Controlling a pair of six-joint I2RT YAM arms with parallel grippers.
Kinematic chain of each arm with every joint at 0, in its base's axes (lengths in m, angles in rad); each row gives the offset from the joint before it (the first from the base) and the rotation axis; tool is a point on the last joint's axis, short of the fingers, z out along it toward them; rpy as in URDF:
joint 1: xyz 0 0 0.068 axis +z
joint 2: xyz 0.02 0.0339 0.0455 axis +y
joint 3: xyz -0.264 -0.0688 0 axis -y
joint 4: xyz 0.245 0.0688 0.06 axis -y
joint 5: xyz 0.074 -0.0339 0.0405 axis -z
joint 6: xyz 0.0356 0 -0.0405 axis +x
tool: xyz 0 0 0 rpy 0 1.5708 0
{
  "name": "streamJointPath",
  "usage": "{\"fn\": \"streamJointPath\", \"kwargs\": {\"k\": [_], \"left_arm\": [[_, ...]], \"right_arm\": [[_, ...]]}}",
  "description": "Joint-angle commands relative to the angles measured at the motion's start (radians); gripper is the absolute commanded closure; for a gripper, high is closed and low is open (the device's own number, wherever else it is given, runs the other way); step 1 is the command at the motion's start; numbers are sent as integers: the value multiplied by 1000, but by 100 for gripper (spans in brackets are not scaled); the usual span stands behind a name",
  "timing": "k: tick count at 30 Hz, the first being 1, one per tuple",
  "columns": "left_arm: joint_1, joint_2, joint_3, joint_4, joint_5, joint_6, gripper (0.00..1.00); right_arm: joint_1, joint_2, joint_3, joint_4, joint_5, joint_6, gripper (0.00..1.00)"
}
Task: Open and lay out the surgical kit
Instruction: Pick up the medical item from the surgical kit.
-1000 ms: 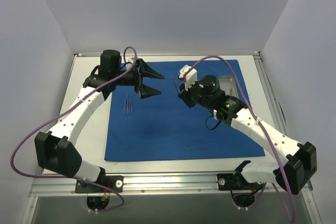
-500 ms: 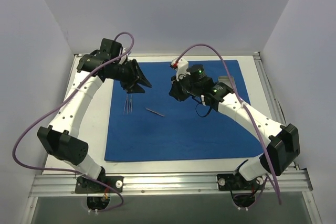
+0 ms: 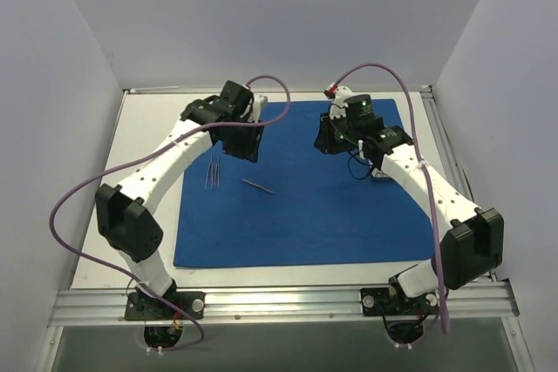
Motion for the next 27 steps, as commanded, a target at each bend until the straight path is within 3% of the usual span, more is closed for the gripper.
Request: {"fn": "streamJointPath", "kwargs": {"k": [1, 5, 9, 12, 16, 27], "left_arm": [[-47, 61, -29, 107, -161, 340, 51], [-118, 130, -128, 201, -390, 526, 53], [-147, 127, -291, 471, -445, 677, 54], [-146, 141, -333, 541, -432, 702, 54], [-153, 211, -244, 475, -453, 589, 52], [-164, 127, -360, 476, -145, 765, 52]], "right_arm": [[-25, -95, 16, -55, -13, 16, 85], [-54, -143, -5, -79, -22, 26, 85], [-75, -181, -12, -121, -30, 24, 86], [-89, -201, -7, -150, -29, 15, 86], [-101, -212, -5, -153, -28, 12, 87], [-121, -218, -24, -134, -55, 19, 91]]}}
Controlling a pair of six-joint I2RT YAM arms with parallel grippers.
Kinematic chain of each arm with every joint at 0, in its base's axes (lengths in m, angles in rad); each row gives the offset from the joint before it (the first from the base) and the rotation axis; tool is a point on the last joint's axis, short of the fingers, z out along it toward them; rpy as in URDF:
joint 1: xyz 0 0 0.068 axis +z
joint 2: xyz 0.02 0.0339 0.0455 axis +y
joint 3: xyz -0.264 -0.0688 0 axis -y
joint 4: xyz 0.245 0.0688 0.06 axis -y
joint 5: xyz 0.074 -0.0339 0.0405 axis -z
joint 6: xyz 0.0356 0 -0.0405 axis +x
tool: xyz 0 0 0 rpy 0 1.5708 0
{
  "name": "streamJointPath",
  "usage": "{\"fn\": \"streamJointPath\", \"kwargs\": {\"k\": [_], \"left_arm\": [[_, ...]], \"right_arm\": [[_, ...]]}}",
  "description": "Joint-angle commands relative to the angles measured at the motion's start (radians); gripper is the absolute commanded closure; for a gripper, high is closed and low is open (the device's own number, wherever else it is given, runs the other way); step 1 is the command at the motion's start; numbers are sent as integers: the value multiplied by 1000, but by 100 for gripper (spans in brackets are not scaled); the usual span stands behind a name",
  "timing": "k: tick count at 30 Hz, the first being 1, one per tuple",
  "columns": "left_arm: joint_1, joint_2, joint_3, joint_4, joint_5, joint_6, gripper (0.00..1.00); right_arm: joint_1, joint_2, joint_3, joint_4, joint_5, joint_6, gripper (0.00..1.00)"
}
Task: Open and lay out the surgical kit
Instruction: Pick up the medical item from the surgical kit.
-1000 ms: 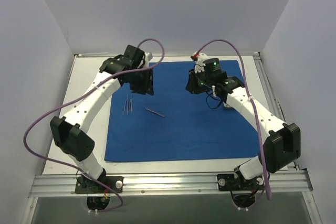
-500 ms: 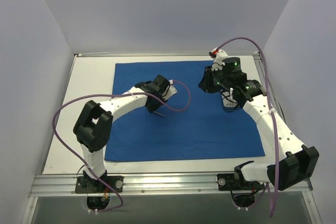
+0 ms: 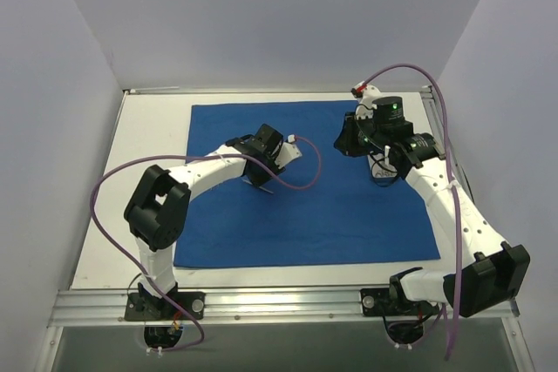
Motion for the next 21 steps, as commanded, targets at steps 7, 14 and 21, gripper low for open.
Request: {"fn": "streamJointPath", "kwargs": {"k": [7, 14, 21], "left_arm": [[-23, -36, -49, 23, 116, 104, 53], [-32, -4, -26, 16, 110, 109, 54], [-33, -7, -31, 1, 122, 107, 53]], "right_arm": [[-11, -31, -6, 7, -43, 5, 91], [-13, -26, -4, 7, -48, 8, 91], [-14, -23, -12, 14, -51, 8, 92]]}}
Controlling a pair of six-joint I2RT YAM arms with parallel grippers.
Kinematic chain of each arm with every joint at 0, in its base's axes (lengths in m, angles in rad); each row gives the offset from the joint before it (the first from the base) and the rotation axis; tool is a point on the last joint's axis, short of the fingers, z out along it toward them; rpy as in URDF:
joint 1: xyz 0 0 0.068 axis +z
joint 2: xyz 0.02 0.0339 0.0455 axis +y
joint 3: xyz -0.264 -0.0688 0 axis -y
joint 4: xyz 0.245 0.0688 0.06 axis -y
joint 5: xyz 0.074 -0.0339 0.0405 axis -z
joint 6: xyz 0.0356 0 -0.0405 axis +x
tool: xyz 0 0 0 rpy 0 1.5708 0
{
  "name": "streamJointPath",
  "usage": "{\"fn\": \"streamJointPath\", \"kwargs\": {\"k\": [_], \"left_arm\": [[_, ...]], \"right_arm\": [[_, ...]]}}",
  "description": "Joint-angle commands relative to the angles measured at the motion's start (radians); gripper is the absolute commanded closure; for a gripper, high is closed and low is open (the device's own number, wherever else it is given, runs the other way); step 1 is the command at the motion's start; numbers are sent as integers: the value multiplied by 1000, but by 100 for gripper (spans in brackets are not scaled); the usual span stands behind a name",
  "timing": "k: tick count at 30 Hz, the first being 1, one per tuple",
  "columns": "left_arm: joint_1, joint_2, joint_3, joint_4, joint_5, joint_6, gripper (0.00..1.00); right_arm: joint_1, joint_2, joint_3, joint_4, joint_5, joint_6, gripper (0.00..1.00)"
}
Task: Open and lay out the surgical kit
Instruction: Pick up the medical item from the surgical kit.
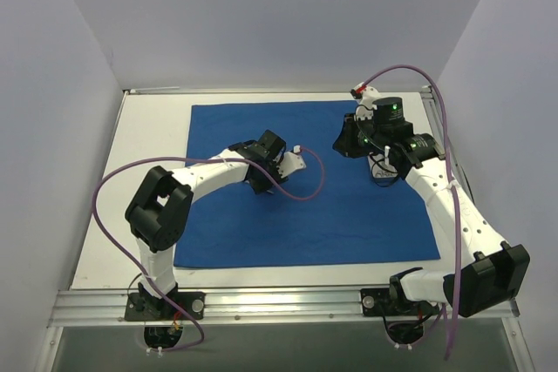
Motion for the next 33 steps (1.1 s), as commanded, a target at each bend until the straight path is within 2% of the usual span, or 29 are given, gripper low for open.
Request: {"fn": "streamJointPath", "kwargs": {"k": [1, 14, 22, 28, 33], "left_arm": [[-6, 8, 21, 0, 34, 12, 53], [-1, 87, 51, 17, -30, 1, 51], [6, 118, 85, 15, -67, -13, 57], [8, 138, 108, 22, -111, -19, 57], [9, 144, 127, 8, -105, -30, 68]], "right_arm": [[-9, -21, -1, 16, -18, 6, 92], [-13, -15, 4, 14, -26, 3, 93], [-13, -6, 9, 14, -32, 0, 94], [-13, -5, 7, 16, -37, 2, 95], [-13, 2, 13, 16, -40, 2, 96]]}}
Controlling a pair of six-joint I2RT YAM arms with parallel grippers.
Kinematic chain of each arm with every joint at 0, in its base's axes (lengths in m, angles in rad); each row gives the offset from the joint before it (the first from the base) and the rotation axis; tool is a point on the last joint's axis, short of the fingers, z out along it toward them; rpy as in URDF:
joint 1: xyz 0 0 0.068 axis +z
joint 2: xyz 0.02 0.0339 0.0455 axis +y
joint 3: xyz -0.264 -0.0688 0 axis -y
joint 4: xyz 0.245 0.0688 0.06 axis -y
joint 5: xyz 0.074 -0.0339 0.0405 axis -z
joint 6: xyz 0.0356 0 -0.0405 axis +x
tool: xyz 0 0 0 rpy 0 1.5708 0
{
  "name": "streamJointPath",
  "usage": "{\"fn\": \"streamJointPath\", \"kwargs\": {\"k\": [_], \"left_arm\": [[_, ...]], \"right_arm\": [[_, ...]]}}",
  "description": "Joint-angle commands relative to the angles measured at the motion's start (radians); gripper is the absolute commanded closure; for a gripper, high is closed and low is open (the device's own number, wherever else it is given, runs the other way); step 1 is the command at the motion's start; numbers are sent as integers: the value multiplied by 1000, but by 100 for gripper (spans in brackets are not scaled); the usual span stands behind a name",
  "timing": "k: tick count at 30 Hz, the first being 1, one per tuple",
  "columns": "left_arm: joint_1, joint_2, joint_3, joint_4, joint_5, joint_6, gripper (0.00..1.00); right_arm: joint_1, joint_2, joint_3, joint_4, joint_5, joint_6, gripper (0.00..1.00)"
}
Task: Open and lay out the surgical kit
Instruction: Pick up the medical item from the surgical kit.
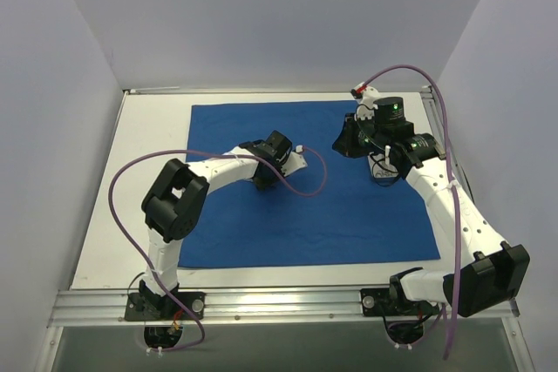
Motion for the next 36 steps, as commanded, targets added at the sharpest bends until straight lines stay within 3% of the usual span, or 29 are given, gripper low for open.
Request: {"fn": "streamJointPath", "kwargs": {"k": [1, 12, 21, 29, 36], "left_arm": [[8, 10, 43, 8, -21, -13, 72], [15, -10, 83, -24, -81, -43, 98], [37, -16, 191, -95, -173, -114, 98], [78, 4, 385, -271, -256, -226, 98], [196, 13, 535, -492, -124, -379, 98]], "right_arm": [[-7, 1, 12, 15, -18, 1, 96], [-7, 6, 9, 26, -26, 7, 97], [-7, 6, 6, 30, -29, 6, 97], [-4, 15, 6, 47, -40, 12, 97], [-4, 20, 10, 53, -44, 12, 98]]}}
